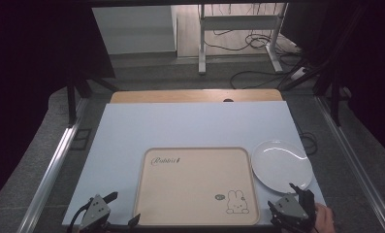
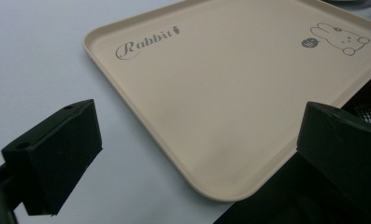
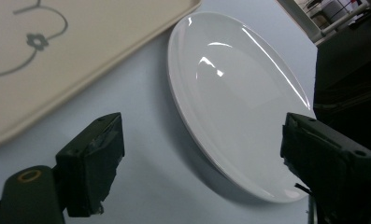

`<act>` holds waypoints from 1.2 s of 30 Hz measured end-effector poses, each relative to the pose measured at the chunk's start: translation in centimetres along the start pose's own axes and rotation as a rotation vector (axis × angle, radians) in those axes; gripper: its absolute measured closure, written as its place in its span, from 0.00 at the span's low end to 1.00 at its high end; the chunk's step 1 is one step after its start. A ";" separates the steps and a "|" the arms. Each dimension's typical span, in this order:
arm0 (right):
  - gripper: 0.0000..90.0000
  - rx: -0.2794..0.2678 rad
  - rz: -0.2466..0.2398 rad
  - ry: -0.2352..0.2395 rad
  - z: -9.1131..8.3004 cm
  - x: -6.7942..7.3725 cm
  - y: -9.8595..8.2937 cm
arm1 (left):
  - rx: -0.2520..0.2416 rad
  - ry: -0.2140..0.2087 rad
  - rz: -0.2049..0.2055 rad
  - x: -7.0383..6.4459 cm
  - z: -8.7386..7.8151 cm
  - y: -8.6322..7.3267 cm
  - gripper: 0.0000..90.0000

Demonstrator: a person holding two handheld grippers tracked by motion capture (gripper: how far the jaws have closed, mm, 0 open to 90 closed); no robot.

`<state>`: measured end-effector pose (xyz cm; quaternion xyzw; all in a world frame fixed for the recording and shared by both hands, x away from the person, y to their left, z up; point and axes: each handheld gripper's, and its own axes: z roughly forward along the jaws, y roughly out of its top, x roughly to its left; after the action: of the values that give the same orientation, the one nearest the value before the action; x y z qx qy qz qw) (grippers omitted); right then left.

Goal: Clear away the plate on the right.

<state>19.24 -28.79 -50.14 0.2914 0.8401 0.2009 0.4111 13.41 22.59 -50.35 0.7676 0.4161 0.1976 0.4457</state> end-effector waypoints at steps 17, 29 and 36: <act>0.35 0.070 -0.240 -0.103 1.1 0.7 0.1 | 0.010 0.002 0.007 0.0 0.1 0.0 0.00; 0.49 0.119 -0.425 -0.172 2.0 2.0 0.4 | 0.021 0.004 0.018 -0.1 0.2 0.0 0.00; 0.57 0.143 -0.505 -0.200 2.6 2.5 0.3 | 0.024 0.006 0.020 -0.1 0.3 0.0 0.00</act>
<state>20.16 -26.67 -52.91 0.1196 0.8534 0.0027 0.5074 13.52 22.32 -50.45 0.7764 0.4122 0.1991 0.4332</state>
